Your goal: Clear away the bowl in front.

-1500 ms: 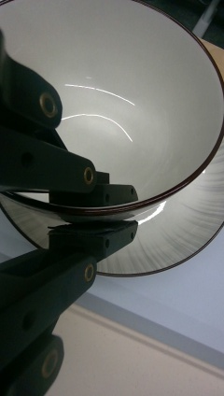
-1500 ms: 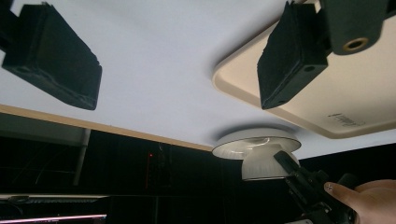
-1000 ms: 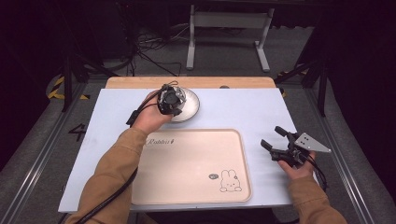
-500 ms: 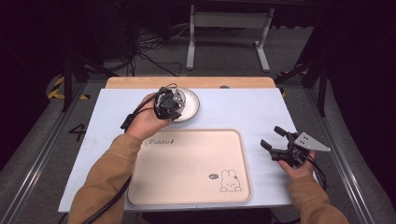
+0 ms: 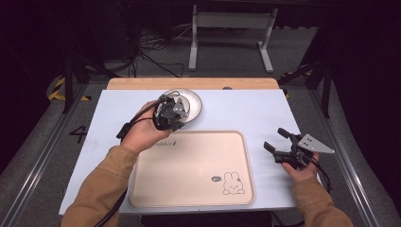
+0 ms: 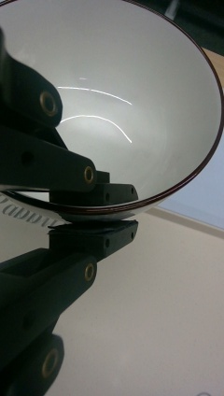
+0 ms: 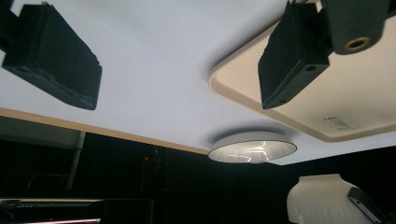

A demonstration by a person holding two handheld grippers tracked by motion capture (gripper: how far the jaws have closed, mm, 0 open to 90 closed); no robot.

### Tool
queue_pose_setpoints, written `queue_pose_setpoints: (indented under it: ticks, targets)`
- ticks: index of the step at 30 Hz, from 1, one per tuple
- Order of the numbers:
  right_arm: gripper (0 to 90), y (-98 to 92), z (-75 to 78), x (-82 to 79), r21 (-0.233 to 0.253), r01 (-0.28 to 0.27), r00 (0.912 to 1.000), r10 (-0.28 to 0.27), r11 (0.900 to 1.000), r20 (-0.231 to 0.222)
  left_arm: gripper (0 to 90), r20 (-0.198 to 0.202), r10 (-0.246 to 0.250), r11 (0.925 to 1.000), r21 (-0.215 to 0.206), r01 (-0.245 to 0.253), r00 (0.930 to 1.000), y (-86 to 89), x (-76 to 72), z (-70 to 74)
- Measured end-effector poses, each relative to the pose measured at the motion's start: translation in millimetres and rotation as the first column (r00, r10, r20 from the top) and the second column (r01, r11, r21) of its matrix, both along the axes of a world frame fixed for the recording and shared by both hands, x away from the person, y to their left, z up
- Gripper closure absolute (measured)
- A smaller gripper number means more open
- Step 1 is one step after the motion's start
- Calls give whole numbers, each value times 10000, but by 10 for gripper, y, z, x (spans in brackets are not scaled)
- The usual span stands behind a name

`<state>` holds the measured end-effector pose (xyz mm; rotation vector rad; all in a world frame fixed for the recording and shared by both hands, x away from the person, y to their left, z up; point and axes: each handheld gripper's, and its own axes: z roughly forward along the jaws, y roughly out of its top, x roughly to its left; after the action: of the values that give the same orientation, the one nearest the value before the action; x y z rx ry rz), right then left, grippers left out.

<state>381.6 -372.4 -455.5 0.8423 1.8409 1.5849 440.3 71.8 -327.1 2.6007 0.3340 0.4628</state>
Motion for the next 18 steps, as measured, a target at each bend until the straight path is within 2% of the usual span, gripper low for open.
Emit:
queue_pose_setpoints:
  ticks: [6, 7, 15, 18]
  targets:
    - [141, 0, 0, 0, -1, -7, 10000, 7, 10000, 0, 819, 98, -448, 9989, 162, 447, 9989, -45, -141, 50]
    - [141, 0, 1, -1, -10, -3, 10000, 3, 10000, -6, 818, 91, -635, 9977, 229, 633, 9979, -60, -192, 69]
    - [141, 3, 0, -4, -44, -28, 10000, 28, 10000, 17, 819, 103, -1217, 9923, 255, 1214, 9925, -97, -387, 101]
    - [141, 2, 0, -2, -41, -26, 10000, 26, 10000, 9, 819, 56, -1440, 9896, 11, 1440, 9896, -89, -446, 105]
